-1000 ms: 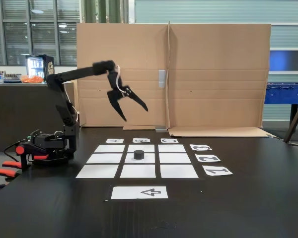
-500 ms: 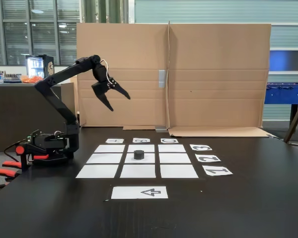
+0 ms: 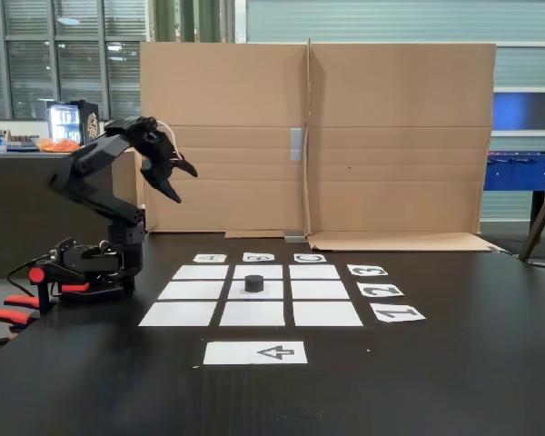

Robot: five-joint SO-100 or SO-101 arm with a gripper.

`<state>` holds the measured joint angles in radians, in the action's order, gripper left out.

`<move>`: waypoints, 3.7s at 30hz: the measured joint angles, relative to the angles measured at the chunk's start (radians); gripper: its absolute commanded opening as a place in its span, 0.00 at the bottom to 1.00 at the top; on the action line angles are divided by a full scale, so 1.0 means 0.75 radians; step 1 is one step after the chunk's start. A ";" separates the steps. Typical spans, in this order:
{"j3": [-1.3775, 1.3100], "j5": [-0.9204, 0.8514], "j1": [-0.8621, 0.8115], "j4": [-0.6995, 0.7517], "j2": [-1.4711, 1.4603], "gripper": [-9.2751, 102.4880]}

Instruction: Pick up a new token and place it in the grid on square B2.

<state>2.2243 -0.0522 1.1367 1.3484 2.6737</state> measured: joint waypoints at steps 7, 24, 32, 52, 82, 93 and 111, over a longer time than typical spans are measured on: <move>0.239 0.004 0.225 -0.151 0.245 0.33; 0.798 0.004 0.569 -0.270 0.816 0.19; 0.853 0.004 0.595 -0.221 0.863 0.09; 0.965 0.004 0.595 -0.209 0.867 0.09; 0.965 0.004 0.595 -0.209 0.867 0.09; 0.965 0.004 0.595 -0.209 0.867 0.09; 0.965 0.004 0.595 -0.209 0.867 0.09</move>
<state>2.9483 -0.0491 1.5831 1.1919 3.3241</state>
